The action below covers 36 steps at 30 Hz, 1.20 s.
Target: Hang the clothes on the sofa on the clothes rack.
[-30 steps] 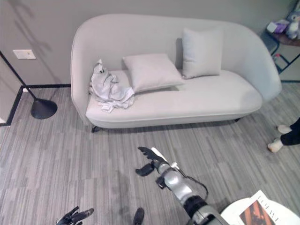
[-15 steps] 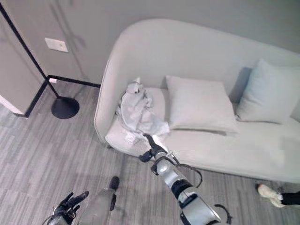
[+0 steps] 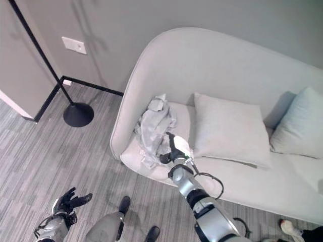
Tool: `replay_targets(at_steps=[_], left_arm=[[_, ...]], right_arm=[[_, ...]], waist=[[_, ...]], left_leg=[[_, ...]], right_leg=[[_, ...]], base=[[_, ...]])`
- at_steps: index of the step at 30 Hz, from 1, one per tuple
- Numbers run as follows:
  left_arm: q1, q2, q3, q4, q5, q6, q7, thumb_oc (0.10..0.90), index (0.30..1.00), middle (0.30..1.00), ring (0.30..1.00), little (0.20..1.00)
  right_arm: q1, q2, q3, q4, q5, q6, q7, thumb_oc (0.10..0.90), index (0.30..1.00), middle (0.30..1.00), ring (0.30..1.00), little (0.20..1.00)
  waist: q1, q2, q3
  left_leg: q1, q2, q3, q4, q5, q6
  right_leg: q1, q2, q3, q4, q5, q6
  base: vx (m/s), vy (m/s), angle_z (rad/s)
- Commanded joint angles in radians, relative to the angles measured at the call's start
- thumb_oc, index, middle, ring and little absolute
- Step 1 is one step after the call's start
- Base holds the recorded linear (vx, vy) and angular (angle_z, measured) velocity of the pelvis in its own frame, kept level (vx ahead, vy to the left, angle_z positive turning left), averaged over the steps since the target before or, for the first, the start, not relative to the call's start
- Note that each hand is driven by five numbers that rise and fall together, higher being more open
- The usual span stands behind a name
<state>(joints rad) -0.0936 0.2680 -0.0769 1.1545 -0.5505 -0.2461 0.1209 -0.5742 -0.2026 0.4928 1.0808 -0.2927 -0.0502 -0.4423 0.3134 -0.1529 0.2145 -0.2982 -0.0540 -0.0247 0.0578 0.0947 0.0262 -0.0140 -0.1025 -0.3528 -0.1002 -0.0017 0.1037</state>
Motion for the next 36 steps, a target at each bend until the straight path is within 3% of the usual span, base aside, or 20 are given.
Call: replay_targets(at_steps=[1, 5, 6, 9, 11, 12, 16, 21, 28, 30, 33, 36], left_arm=[[0.025, -0.036, -0.096, 0.052, 0.007, -0.012, -0.013, 0.800, 0.900, 0.900, 0.900, 0.900], [0.026, -0.058, -0.150, 0.054, 0.003, -0.017, -0.016, 0.800, 0.900, 0.900, 0.900, 0.900], [0.024, -0.055, -0.194, 0.024, 0.005, -0.027, -0.008, 0.800, 0.900, 0.900, 0.900, 0.900], [0.017, -0.047, -0.232, -0.005, 0.026, -0.037, 0.007, 0.800, 0.900, 0.900, 0.900, 0.900], [0.004, -0.041, -0.276, -0.025, 0.062, -0.045, 0.025, 0.800, 0.900, 0.900, 0.900, 0.900], [-0.018, -0.037, -0.315, -0.032, 0.099, -0.053, 0.055, 0.800, 0.900, 0.900, 0.900, 0.900], [-0.064, -0.035, -0.362, -0.027, 0.160, -0.053, 0.089, 0.800, 0.900, 0.900, 0.900, 0.900], [-0.093, -0.036, -0.377, -0.014, 0.209, -0.049, 0.121, 0.800, 0.900, 0.900, 0.900, 0.900], [-0.056, -0.042, -0.327, -0.012, 0.238, -0.043, 0.151, 0.800, 0.900, 0.900, 0.900, 0.900], [-0.026, -0.047, -0.297, -0.008, 0.257, -0.038, 0.153, 0.800, 0.900, 0.900, 0.900, 0.900], [-0.012, -0.066, -0.268, 0.019, 0.266, -0.033, 0.149, 0.800, 0.900, 0.900, 0.900, 0.900], [-0.008, -0.094, -0.219, 0.072, 0.257, -0.030, 0.141, 0.800, 0.900, 0.900, 0.900, 0.900]], right_arm=[[-0.058, -0.037, 0.020, 0.047, 0.066, -0.022, -0.017, 0.800, 0.900, 0.900, 0.900, 0.900], [-0.106, -0.028, 0.037, 0.144, 0.097, -0.024, -0.033, 0.800, 0.900, 0.900, 0.900, 0.900], [-0.165, -0.034, 0.035, 0.233, 0.110, -0.014, -0.066, 0.800, 0.900, 0.900, 0.900, 0.900], [-0.202, -0.045, 0.035, 0.282, 0.110, -0.008, -0.096, 0.800, 0.900, 0.900, 0.900, 0.900], [-0.242, -0.062, 0.022, 0.316, 0.112, -0.001, -0.141, 0.800, 0.900, 0.900, 0.900, 0.900], [-0.277, -0.095, 0.002, 0.319, 0.117, 0.008, -0.213, 0.800, 0.900, 0.900, 0.900, 0.900], [-0.321, -0.117, -0.005, 0.331, 0.136, 0.016, -0.242, 0.800, 0.900, 0.900, 0.900, 0.900], [-0.294, -0.068, -0.009, 0.316, 0.168, -0.002, -0.255, 0.800, 0.900, 0.900, 0.900, 0.900], [-0.076, 0.046, 0.071, 0.035, 0.074, -0.026, -0.215, 0.800, 0.900, 0.900, 0.900, 0.900], [0.028, 0.017, 0.103, -0.154, -0.007, -0.033, -0.153, 0.800, 0.900, 0.900, 0.900, 0.900], [0.101, -0.022, 0.113, -0.296, -0.052, -0.047, -0.096, 0.800, 0.900, 0.900, 0.900, 0.900], [0.174, -0.079, 0.104, -0.396, -0.091, -0.062, -0.048, 0.800, 0.900, 0.900, 0.900, 0.900]], waist=[[0.027, 0.043, -0.006], [0.043, 0.068, 0.025], [0.065, 0.089, 0.046], [0.077, 0.097, 0.055], [0.085, 0.108, 0.068], [0.091, 0.117, 0.086], [0.093, 0.114, 0.103], [0.079, 0.097, 0.095], [-0.002, 0.073, 0.051], [-0.047, 0.060, 0.029], [-0.082, 0.059, 0.011], [-0.123, 0.080, -0.036]], left_leg=[[-0.068, 0.102, -0.005, -0.048, 0.003, -0.069], [-0.105, 0.095, -0.034, -0.055, 0.020, -0.073], [-0.147, 0.090, -0.059, -0.051, 0.031, -0.078], [-0.160, 0.085, -0.074, -0.054, 0.015, -0.090], [-0.181, 0.080, -0.086, -0.059, 0.021, -0.092], [-0.203, 0.077, -0.095, -0.071, 0.029, -0.093], [-0.220, 0.075, -0.097, -0.091, 0.036, -0.095], [-0.209, 0.076, -0.088, -0.105, 0.031, -0.090], [-0.151, 0.100, -0.049, -0.098, 0.033, -0.081], [-0.114, 0.115, -0.032, -0.094, 0.029, -0.085], [-0.081, 0.130, -0.015, -0.100, 0.036, -0.090], [-0.048, 0.147, 0.001, -0.123, 0.059, -0.101]], right_leg=[[0.028, 0.030, -0.009, 0.015, -0.087, 0.007], [0.002, 0.038, -0.025, 0.013, -0.087, 0.001], [-0.025, 0.043, -0.034, 0.013, -0.091, -0.001], [-0.036, 0.046, -0.031, 0.013, -0.106, -0.003], [-0.055, 0.045, -0.040, 0.013, -0.100, -0.001], [-0.082, 0.038, -0.045, 0.013, -0.090, 0.006], [-0.111, 0.030, -0.049, 0.013, -0.077, 0.015], [-0.113, 0.023, -0.037, 0.013, -0.071, 0.019], [-0.086, 0.024, -0.015, 0.013, -0.064, 0.003], [-0.054, 0.028, -0.003, 0.013, -0.078, -0.003], [-0.026, 0.031, 0.010, 0.013, -0.091, -0.007], [0.005, 0.042, 0.016, 0.013, -0.107, -0.013]], base=[[-0.11, 0.003, 0.31], [-0.08, 0.014, 0.28], [-0.05, 0.013, 0.27], [0.01, -0.032, 0.17], [-0.04, 0.042, 0.22], [-0.03, 0.054, 0.14], [-0.01, 0.039, 0.07], [0.03, 0.016, 0.03], [0.00, 0.025, -0.13], [0.02, -0.057, -0.40], [-0.02, -0.052, -0.21], [-0.03, -0.052, -0.45]])
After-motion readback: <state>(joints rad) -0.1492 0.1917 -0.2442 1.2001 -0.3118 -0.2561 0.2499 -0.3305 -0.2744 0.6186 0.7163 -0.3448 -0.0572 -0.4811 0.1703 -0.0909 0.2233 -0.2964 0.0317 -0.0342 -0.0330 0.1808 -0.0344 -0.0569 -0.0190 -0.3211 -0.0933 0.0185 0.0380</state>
